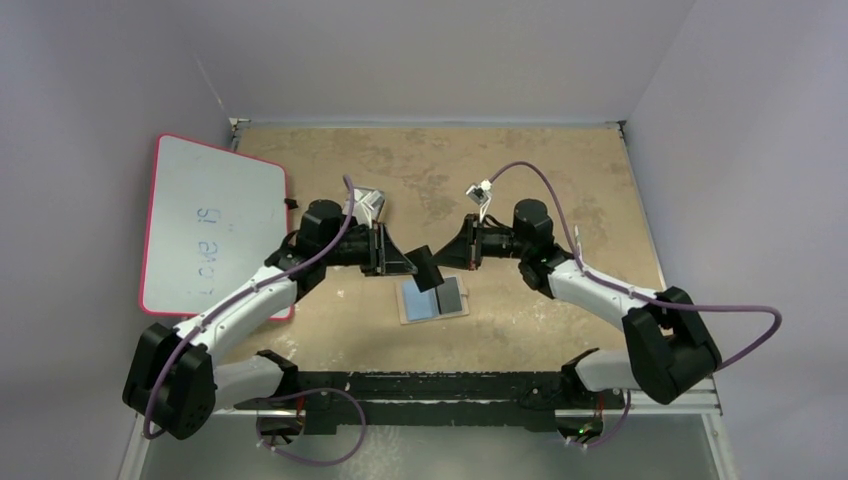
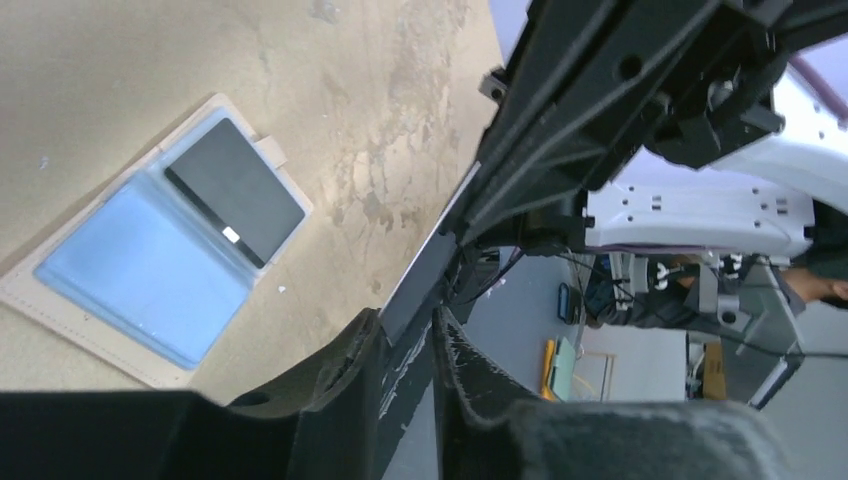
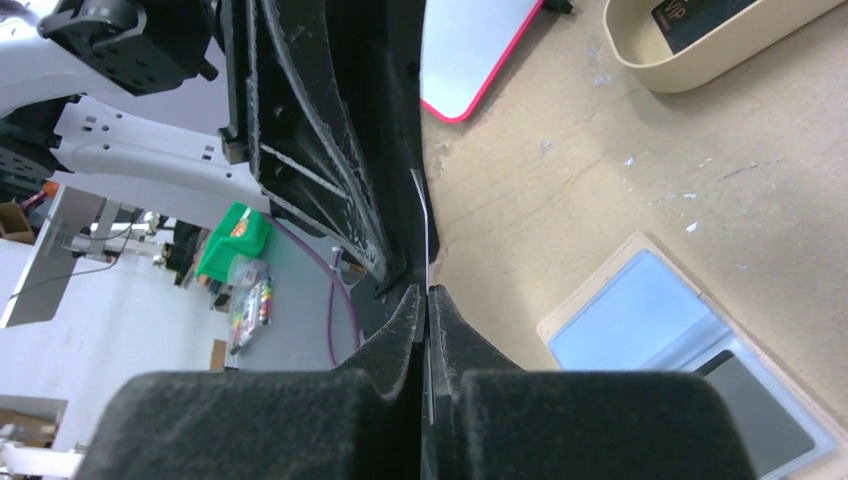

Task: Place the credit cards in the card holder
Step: Pick up the credit card from the storage box, then insert the credit card into the card holder.

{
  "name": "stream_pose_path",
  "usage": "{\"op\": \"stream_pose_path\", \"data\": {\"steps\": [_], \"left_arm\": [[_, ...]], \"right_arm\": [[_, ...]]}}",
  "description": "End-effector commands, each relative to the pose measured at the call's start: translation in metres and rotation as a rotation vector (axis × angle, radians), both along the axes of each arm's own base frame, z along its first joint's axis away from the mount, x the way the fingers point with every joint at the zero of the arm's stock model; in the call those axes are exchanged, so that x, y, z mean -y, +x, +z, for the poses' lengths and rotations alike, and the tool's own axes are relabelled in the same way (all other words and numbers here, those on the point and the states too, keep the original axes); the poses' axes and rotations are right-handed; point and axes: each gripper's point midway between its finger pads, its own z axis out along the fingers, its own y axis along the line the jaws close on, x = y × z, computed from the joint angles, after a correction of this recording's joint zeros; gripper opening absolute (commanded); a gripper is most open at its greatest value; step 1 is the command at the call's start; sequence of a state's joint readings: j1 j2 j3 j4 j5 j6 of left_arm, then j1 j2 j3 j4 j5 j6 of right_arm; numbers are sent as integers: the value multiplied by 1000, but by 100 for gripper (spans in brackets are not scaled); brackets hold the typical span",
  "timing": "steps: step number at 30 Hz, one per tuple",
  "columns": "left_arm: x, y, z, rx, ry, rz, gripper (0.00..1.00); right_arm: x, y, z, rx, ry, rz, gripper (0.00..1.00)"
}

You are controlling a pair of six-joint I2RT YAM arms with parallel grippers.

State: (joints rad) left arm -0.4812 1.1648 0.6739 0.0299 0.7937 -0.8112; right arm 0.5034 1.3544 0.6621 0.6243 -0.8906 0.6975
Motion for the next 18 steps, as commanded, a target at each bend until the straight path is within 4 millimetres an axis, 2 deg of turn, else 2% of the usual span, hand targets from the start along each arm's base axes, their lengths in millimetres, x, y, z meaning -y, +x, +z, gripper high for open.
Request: {"op": "stream_pose_path", "data": {"steps": [1,3,6,8,11,14,18], "left_arm": [[-3,18,9,89,71,51,37],[-6,24,3,77,112,84,51],[-20,39,-6,85,202,200,58],[-38,50,-21,70,318,299,58],[-56,55,-41,33,421,388,58],[-65,57,-59,-4,472,441,57],[-67,54,-82,-50,530,466,49]], "right_arm": [[4,-6,14,43,48,-25,0],[7,-2,10,41,33,-74,0],[13,12,-2,23,-11,-183,0],[19,15,-17,-13,-38,-238,0],[26,18,-35,-69,-62,-312,0],[32,21,-49,-98,-80,-369,0],[33,27,-65,-119,-108,-410,0]]}}
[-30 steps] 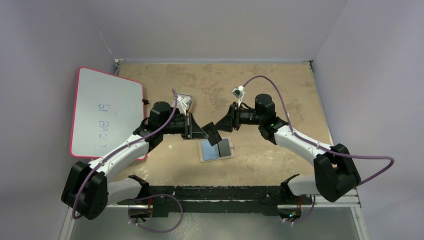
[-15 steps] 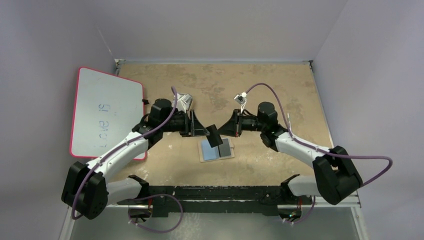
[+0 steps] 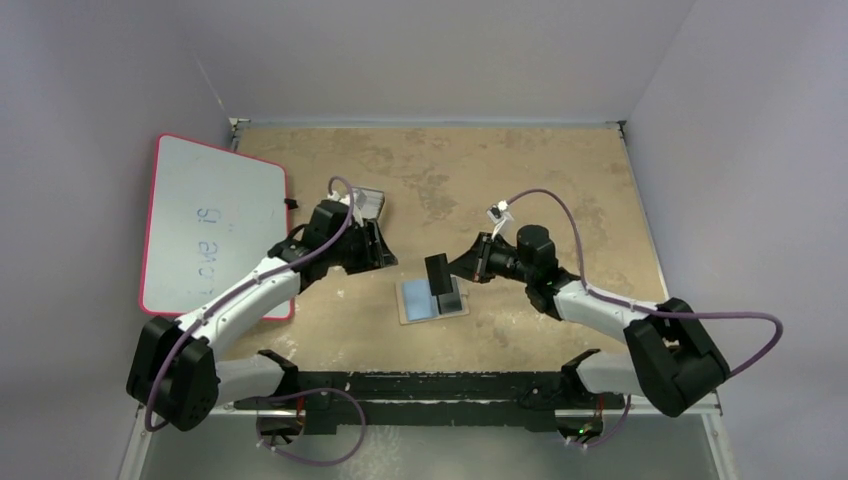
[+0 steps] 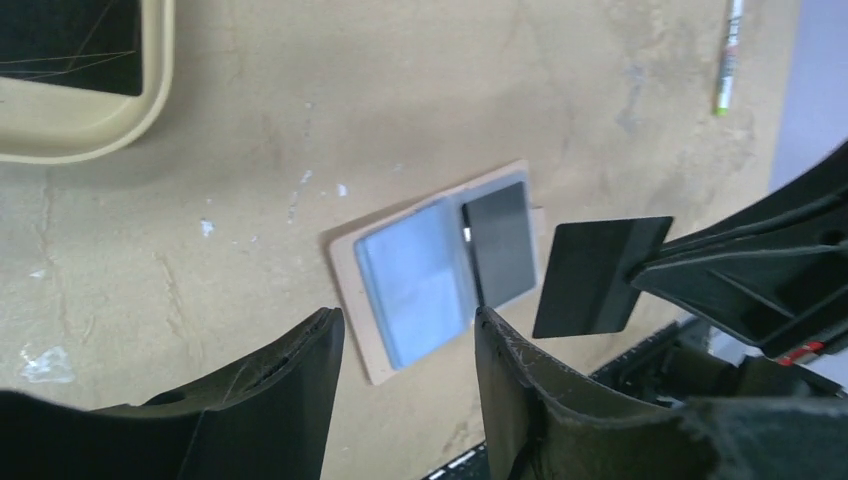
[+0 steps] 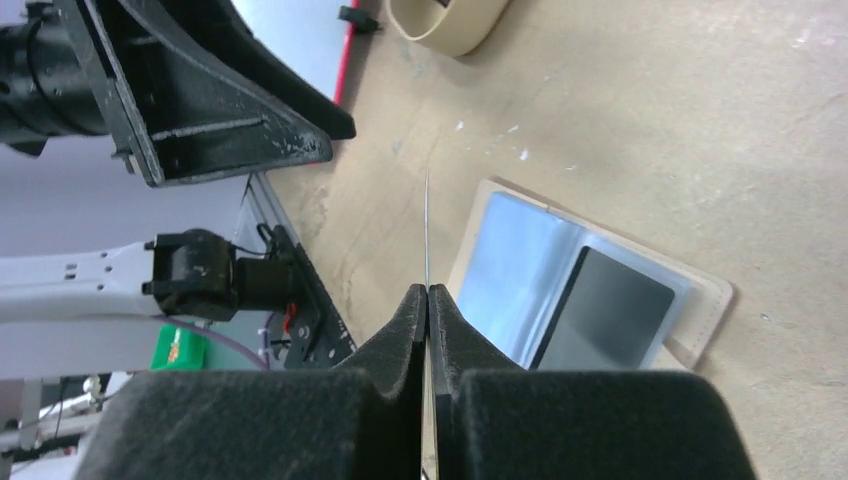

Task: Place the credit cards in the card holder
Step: Insert the credit card into the card holder.

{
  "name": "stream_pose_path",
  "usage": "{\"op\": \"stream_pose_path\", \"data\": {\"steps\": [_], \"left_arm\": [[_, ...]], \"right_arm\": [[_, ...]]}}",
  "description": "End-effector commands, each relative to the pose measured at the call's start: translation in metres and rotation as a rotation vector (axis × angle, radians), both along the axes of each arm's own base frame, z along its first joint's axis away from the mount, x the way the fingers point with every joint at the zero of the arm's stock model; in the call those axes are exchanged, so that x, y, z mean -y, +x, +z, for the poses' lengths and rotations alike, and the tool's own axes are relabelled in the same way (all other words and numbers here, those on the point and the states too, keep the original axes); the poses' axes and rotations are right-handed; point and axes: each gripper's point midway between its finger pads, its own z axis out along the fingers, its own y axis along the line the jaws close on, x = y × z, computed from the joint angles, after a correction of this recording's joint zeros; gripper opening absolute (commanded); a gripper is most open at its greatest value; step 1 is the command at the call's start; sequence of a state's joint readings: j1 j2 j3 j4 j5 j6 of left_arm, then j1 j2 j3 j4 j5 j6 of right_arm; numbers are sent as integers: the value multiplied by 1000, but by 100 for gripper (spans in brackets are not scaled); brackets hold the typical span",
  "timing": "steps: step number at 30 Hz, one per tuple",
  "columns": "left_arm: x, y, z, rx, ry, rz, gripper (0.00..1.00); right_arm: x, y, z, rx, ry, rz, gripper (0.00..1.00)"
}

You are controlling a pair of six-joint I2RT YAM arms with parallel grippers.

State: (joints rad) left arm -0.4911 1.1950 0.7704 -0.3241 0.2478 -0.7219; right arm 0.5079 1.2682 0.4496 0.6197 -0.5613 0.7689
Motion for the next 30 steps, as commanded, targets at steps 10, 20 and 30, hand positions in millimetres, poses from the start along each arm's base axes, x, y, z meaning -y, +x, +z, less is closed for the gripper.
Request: {"op": "stream_pose_path", "data": {"steps": [10,20,30], "left_arm": [[5,-10,-74,-122,72,103,35],[12,-16,-96,-151,54,89,22],[14,-22,-108,-199,31,117,15]], "right_arm": [[0,27,-44,-39,-66,-123,0],[-4,21,-66,-75,-40,-100,0],[-12,2,-79,-135,-15,-81,0]]}}
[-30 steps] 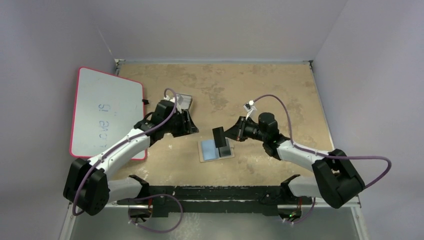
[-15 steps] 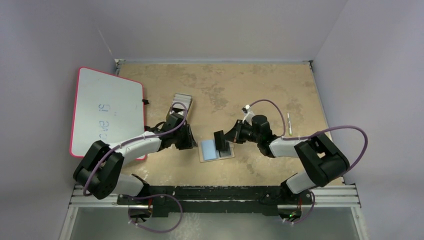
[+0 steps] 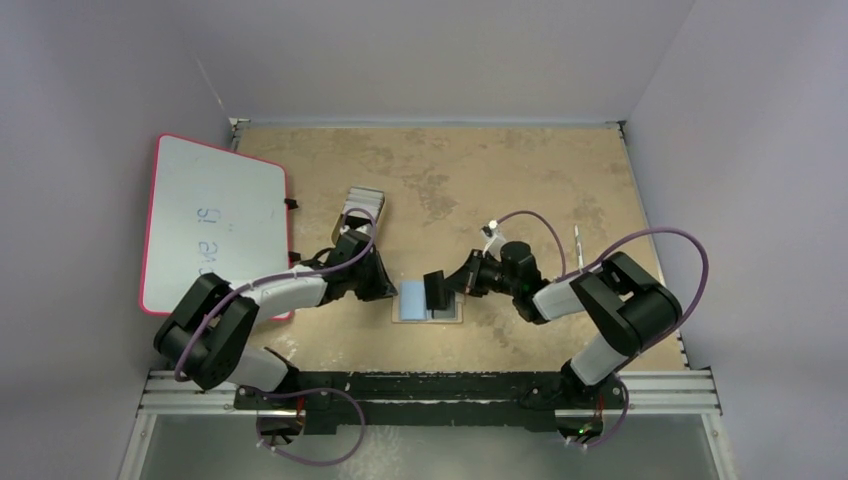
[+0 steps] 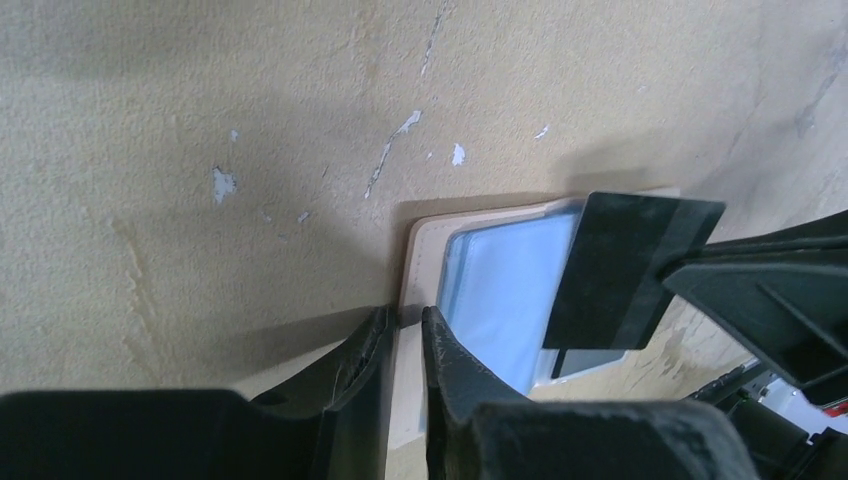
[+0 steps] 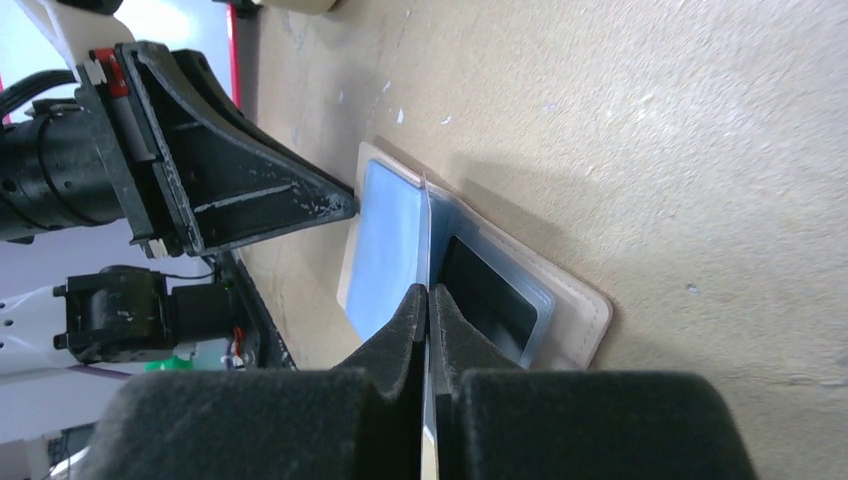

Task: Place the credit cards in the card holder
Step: Insert the credit card into the card holder.

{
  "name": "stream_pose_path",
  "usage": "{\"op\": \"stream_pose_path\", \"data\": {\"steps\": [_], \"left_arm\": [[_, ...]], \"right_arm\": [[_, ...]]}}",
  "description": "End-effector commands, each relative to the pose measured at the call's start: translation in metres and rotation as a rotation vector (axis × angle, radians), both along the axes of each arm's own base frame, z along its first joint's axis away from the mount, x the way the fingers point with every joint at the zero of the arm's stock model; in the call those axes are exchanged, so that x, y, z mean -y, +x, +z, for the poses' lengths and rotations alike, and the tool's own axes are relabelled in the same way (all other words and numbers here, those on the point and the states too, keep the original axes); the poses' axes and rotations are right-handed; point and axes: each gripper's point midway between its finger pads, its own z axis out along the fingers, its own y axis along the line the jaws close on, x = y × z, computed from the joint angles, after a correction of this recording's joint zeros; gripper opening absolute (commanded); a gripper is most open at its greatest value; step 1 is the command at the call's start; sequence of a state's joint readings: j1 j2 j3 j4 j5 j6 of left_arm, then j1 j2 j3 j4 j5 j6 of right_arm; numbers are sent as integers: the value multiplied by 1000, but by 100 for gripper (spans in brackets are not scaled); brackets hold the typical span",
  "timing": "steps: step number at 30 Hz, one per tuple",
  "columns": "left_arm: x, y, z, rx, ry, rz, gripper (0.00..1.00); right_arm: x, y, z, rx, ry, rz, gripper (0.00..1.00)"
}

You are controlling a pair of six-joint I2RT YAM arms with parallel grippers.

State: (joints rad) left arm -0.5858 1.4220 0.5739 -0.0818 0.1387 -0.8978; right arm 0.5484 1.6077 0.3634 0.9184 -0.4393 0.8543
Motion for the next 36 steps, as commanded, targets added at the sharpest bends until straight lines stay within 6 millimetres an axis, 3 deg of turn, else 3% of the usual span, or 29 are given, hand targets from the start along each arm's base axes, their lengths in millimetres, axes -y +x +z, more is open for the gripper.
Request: {"op": "stream_pose_path", "data": {"steps": [1,8,14,17,22,36], "left_arm": [[9,1,-1,-1,-52,18,15],[2,-10,-6,-46,-25,36,14],[-3,-20,0,-68,-35,61,14],[-4,-26,3,-73,-56,68,17],[1,-33,0,-86,-91,49,18],[24,-39,-2,-95,-168,33,18]], "right_arm": [[-10,-5,10,19,55,14,0],[-2,-6,7,-20,55,-56,0],[-2,-14,32,-66,179,-112,0],[-7,-18,35,-63,159,-106,0],[-4,-22,20,-78,110,-128,0],[4,-32,11,-104,109,-143,0]]}}
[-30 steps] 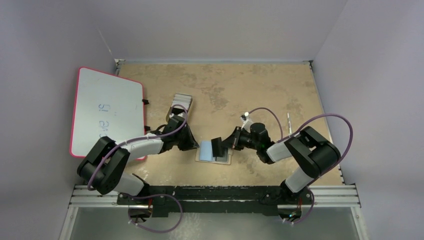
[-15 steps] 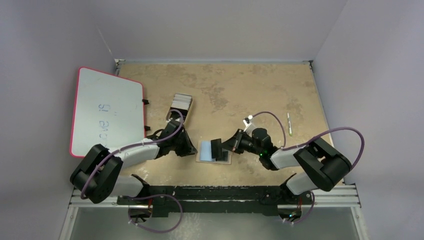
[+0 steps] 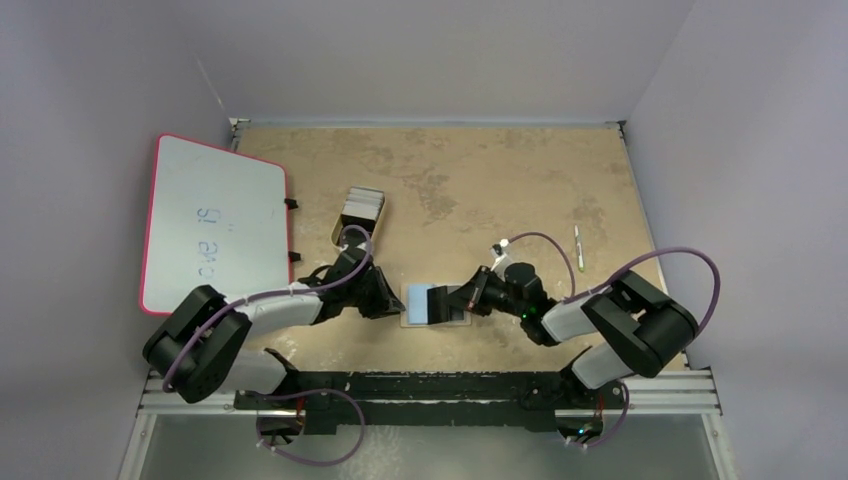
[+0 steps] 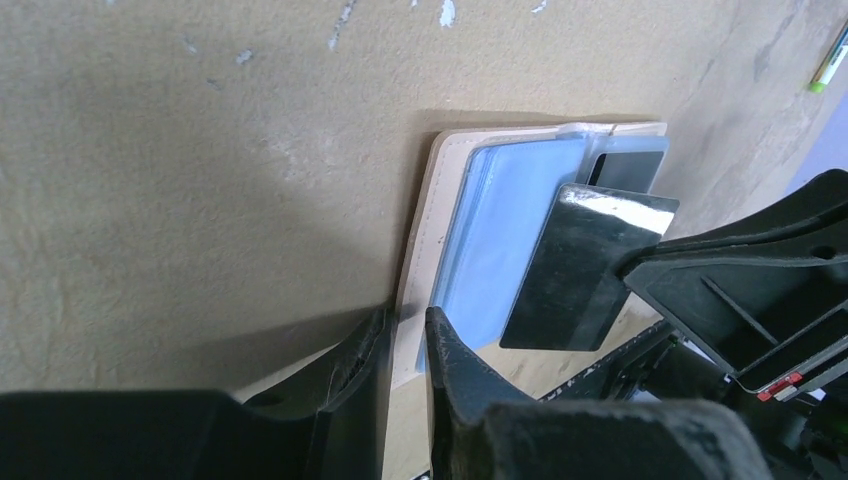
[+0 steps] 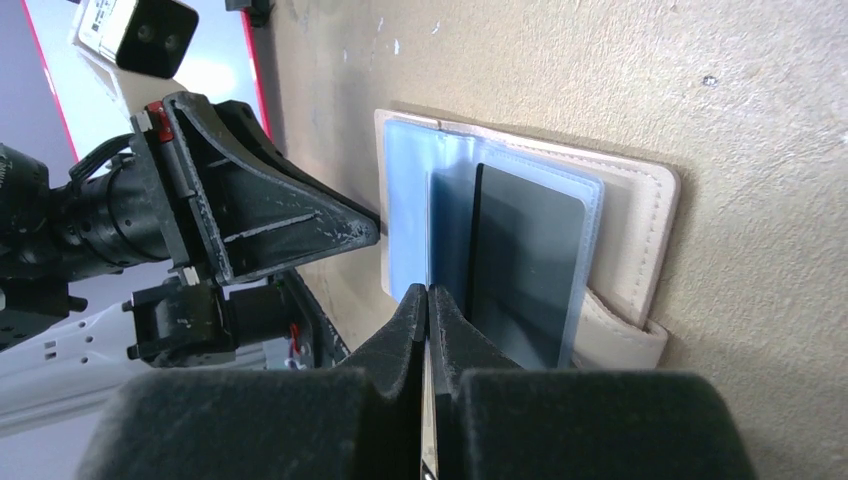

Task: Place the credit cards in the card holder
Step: Insert the credit card into the card holder.

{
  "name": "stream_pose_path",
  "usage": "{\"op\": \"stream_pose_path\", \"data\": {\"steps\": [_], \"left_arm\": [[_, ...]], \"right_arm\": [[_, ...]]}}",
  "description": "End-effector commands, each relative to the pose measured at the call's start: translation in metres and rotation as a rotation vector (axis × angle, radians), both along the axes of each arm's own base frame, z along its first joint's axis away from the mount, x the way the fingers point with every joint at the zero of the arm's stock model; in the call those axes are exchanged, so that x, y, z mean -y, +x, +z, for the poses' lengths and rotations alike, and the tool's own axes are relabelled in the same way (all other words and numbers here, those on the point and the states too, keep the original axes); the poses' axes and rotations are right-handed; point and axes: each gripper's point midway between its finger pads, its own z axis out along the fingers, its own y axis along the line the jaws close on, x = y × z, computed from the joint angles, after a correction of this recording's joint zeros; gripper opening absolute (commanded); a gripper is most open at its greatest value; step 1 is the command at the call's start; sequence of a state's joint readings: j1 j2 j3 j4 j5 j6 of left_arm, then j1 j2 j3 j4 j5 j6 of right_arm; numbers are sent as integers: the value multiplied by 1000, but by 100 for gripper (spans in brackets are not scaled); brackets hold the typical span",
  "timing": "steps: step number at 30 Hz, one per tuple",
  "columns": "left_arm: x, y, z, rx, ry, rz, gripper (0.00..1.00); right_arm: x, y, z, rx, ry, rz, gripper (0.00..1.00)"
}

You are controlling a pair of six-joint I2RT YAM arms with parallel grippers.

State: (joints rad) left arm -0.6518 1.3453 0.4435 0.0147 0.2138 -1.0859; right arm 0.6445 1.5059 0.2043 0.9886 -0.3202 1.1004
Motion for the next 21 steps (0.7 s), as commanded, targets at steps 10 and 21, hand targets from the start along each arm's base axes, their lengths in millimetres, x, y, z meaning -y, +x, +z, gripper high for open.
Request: {"op": "stream_pose_path", "data": {"steps": [10,21], "left_arm": [[10,3,3,27,-38,11,18],[12,0,1,17,-54,6,18]], "right_arm": [[20,16,35,151,4,-125,0],[33,24,23,140,-37,-191,0]]}}
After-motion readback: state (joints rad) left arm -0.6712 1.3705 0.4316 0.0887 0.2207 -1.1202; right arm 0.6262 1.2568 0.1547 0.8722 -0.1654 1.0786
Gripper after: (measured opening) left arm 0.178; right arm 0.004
